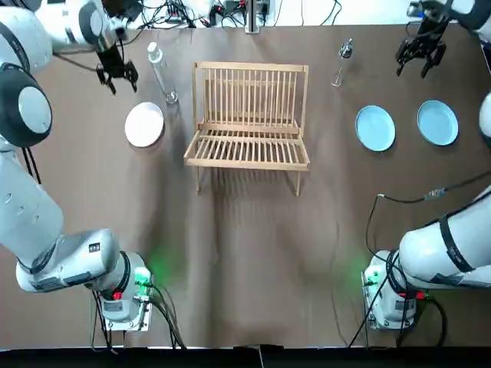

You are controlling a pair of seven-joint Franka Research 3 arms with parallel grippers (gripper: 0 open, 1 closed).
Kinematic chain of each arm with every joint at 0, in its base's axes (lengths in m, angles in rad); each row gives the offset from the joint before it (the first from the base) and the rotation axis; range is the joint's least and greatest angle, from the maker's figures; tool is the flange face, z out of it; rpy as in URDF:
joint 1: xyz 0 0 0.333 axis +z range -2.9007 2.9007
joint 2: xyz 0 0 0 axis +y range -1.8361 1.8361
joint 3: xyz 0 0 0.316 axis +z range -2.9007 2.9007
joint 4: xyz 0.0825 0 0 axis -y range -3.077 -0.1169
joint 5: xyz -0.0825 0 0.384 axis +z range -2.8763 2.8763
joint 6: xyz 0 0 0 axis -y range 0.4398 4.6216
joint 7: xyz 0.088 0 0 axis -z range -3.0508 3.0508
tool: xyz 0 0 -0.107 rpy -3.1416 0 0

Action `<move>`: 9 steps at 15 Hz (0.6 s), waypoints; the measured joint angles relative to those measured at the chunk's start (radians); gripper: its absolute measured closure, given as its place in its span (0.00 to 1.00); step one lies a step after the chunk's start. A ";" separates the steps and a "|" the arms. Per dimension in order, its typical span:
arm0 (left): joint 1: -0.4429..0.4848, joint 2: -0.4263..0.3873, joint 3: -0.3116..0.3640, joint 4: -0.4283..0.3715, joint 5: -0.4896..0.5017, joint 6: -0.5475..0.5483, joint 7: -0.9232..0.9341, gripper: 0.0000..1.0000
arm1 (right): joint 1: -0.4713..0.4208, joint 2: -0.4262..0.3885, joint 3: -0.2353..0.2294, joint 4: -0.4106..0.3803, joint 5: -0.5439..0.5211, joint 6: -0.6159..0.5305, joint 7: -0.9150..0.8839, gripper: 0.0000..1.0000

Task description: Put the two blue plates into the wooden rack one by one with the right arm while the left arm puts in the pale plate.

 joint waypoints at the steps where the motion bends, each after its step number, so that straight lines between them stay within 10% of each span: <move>1: 0.020 0.002 0.000 -0.050 0.000 0.070 0.013 0.00 | -0.007 0.039 0.000 0.001 0.000 0.021 -0.006 0.01; 9: 0.074 0.114 0.001 -0.175 0.000 0.300 0.031 0.02 | -0.078 0.232 0.000 0.004 0.007 0.112 -0.278 0.06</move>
